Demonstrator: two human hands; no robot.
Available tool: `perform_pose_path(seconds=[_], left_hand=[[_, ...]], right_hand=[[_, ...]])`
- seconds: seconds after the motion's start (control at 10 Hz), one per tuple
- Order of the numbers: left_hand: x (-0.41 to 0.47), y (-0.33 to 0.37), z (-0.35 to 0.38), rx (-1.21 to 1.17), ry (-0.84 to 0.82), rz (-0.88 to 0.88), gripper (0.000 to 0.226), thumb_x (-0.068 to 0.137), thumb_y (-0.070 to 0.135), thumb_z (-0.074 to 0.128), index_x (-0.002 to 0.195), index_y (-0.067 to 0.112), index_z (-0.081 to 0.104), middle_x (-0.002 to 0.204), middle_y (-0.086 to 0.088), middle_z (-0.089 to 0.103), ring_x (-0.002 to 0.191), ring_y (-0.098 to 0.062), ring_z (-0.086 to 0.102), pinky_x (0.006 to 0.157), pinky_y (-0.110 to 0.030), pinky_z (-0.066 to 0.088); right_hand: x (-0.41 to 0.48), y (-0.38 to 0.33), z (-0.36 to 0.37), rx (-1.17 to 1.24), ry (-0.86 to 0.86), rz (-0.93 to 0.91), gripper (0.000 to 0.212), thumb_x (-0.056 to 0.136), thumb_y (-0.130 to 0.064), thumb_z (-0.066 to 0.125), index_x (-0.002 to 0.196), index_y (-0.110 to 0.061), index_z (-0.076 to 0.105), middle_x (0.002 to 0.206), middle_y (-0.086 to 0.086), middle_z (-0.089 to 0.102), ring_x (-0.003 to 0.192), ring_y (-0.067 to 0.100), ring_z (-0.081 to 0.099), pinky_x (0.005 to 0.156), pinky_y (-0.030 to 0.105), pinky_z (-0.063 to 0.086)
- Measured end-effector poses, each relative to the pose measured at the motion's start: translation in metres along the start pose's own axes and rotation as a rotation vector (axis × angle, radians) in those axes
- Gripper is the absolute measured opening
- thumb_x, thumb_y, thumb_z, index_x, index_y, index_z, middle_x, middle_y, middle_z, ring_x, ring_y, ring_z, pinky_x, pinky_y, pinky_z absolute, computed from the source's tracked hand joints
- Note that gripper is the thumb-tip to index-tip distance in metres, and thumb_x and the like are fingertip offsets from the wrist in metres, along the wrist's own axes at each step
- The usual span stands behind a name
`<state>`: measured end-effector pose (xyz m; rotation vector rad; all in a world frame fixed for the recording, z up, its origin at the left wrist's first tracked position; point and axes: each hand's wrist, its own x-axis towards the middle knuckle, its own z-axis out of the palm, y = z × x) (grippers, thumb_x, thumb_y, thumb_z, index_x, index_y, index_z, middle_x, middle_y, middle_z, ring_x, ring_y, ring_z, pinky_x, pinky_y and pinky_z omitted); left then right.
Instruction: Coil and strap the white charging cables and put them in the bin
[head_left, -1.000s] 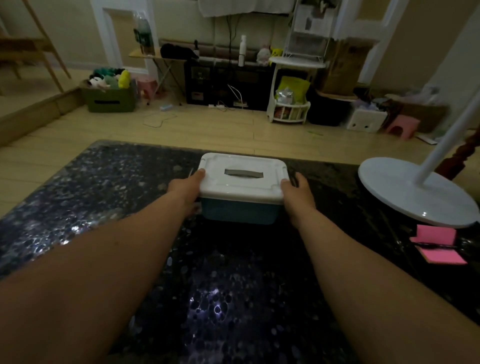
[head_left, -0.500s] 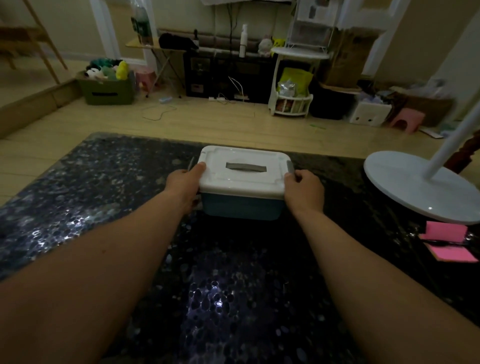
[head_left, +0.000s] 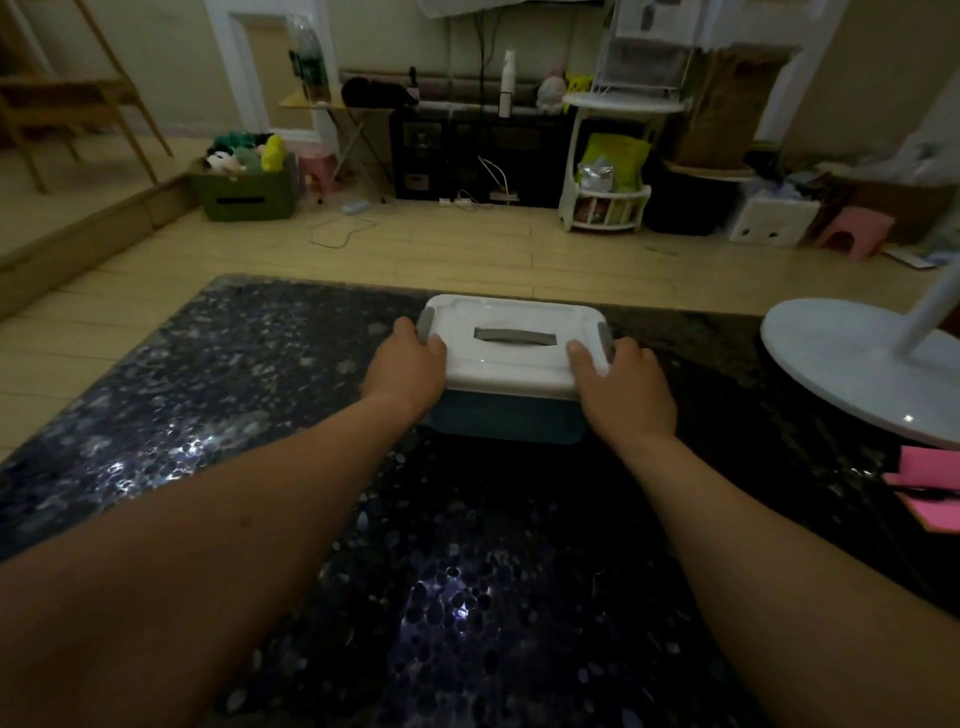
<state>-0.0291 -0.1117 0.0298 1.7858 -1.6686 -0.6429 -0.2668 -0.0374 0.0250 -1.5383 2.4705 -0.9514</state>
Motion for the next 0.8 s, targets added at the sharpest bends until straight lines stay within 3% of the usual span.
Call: perform_pose_path(seconds=[0.2, 0.3, 0.4, 0.5, 0.6, 0.8], left_hand=[[0.021, 0.01, 0.0, -0.012, -0.027, -0.005, 0.034, 0.11, 0.031, 0.041, 0.129, 0.003, 0.047, 0.126, -0.023, 0.059, 0.098, -0.033, 0.057, 0.077, -0.041, 0.042], [0.033, 0.016, 0.006, -0.029, -0.021, -0.035, 0.038, 0.111, 0.029, 0.039, 0.137, 0.003, 0.043, 0.135, -0.024, 0.056, 0.11, -0.037, 0.058, 0.08, -0.041, 0.041], [0.037, 0.015, 0.012, -0.017, -0.019, -0.039, 0.036, 0.111, 0.029, 0.037, 0.136, 0.003, 0.042, 0.134, -0.024, 0.056, 0.105, -0.035, 0.056, 0.079, -0.042, 0.04], [0.039, 0.016, 0.011, 0.008, -0.034, -0.059, 0.037, 0.112, 0.03, 0.036, 0.138, 0.003, 0.04, 0.137, -0.025, 0.053, 0.113, -0.04, 0.058, 0.079, -0.043, 0.041], [0.038, 0.017, 0.01, 0.025, -0.052, -0.058, 0.04, 0.112, 0.03, 0.035, 0.139, 0.001, 0.039, 0.14, -0.026, 0.051, 0.122, -0.044, 0.056, 0.09, -0.051, 0.047], [0.038, 0.019, -0.002, 0.068, -0.163, -0.135, 0.072, 0.11, 0.055, 0.029, 0.161, 0.004, 0.025, 0.159, -0.024, 0.041, 0.14, -0.043, 0.046, 0.11, -0.05, 0.04]], right_hand=[[0.019, -0.012, 0.005, 0.109, -0.105, 0.065, 0.056, 0.106, -0.049, 0.043, 0.147, -0.012, 0.038, 0.145, 0.017, 0.044, 0.117, 0.037, 0.057, 0.084, 0.038, 0.04], [0.034, -0.016, 0.01, 0.135, -0.136, 0.081, 0.048, 0.11, -0.042, 0.038, 0.147, -0.013, 0.036, 0.147, 0.018, 0.042, 0.118, 0.038, 0.056, 0.085, 0.038, 0.038], [0.037, -0.015, 0.013, 0.132, -0.135, 0.099, 0.044, 0.111, -0.039, 0.036, 0.147, -0.013, 0.035, 0.146, 0.018, 0.043, 0.118, 0.038, 0.056, 0.085, 0.037, 0.037], [0.04, -0.015, 0.013, 0.132, -0.148, 0.115, 0.045, 0.111, -0.04, 0.036, 0.146, -0.013, 0.035, 0.146, 0.019, 0.043, 0.118, 0.038, 0.056, 0.085, 0.038, 0.038], [0.043, -0.015, 0.014, 0.163, -0.185, 0.131, 0.047, 0.11, -0.04, 0.036, 0.148, -0.013, 0.032, 0.147, 0.02, 0.045, 0.12, 0.038, 0.056, 0.086, 0.038, 0.039], [0.042, -0.022, -0.003, 0.209, -0.318, 0.207, 0.067, 0.108, -0.054, 0.042, 0.16, -0.016, 0.023, 0.153, 0.017, 0.048, 0.129, 0.037, 0.056, 0.088, 0.038, 0.043]])
